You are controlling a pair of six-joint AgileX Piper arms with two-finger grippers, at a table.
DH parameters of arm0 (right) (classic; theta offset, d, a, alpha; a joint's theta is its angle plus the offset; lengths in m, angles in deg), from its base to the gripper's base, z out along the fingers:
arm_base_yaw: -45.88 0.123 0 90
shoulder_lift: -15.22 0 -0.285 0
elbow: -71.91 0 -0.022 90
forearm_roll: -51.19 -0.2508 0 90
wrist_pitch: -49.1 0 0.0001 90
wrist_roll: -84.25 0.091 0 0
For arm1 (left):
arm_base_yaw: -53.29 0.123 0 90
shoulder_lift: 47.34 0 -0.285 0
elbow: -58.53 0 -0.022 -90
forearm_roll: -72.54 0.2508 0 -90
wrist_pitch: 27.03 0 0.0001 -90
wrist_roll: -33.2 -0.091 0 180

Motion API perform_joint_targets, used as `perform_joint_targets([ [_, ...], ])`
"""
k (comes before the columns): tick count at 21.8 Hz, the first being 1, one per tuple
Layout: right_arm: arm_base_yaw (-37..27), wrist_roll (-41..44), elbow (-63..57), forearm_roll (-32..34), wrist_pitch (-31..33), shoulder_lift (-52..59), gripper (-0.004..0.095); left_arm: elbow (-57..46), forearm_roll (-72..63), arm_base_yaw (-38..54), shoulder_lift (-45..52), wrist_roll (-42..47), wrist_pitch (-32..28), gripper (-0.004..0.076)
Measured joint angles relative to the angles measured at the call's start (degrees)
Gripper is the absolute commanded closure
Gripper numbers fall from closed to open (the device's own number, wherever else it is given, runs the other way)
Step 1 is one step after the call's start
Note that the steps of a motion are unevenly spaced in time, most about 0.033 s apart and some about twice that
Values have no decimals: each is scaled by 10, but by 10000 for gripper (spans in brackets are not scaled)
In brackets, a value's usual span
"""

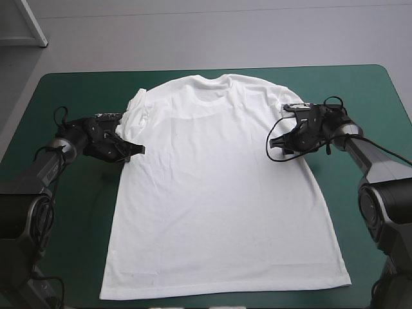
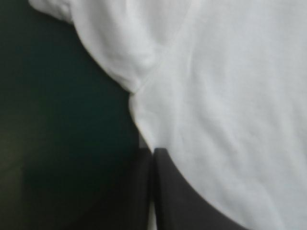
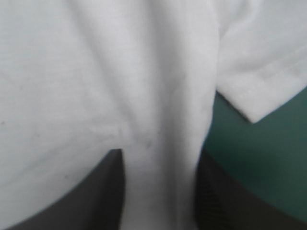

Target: Fold the cloth

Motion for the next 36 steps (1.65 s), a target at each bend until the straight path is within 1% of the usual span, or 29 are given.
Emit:
perform_joint_targets([
  [5, -1, -6, -2, -6, -23, 0, 913, 0, -2, 0, 5, 11, -4, 734],
  [9, -1, -13, -5, -7, -37, 47, 913, 0, 2, 0, 42, 12, 10, 734],
  [11, -1, -15, -5, -7, -50, 103, 913, 28, 2, 0, 96, 14, 20, 734],
  [14, 0, -19, -5, 2, -65, 185, 913, 95, 2, 0, 169, 16, 54, 734],
  [17, 0, -21, 8, 11, -60, 257, 913, 173, 12, 0, 223, 16, 95, 734],
  [19, 0, -21, 47, 29, -35, 303, 913, 233, 31, 0, 246, 17, 139, 734],
  [20, 0, -21, 62, 37, -23, 313, 913, 246, 36, 0, 249, 17, 150, 734],
  [21, 0, -21, 87, 48, 0, 329, 912, 271, 45, 0, 253, 20, 168, 734],
  [22, 0, -21, 108, 56, 14, 338, 913, 284, 48, 0, 254, 23, 179, 734],
  [23, 0, -21, 139, 66, 42, 349, 913, 311, 52, 0, 259, 26, 193, 734],
  [26, 0, -21, 213, 70, 98, 357, 913, 372, 57, 0, 270, 28, 218, 734],
  [31, 0, -21, 231, 70, 100, 354, 913, 394, 70, 0, 272, 28, 213, 734],
  [34, 0, -21, 233, 68, 81, 336, 913, 395, 65, 0, 253, 28, 195, 734],
  [36, 0, -21, 233, 66, 56, 312, 913, 395, 53, 0, 229, 28, 182, 734],
])
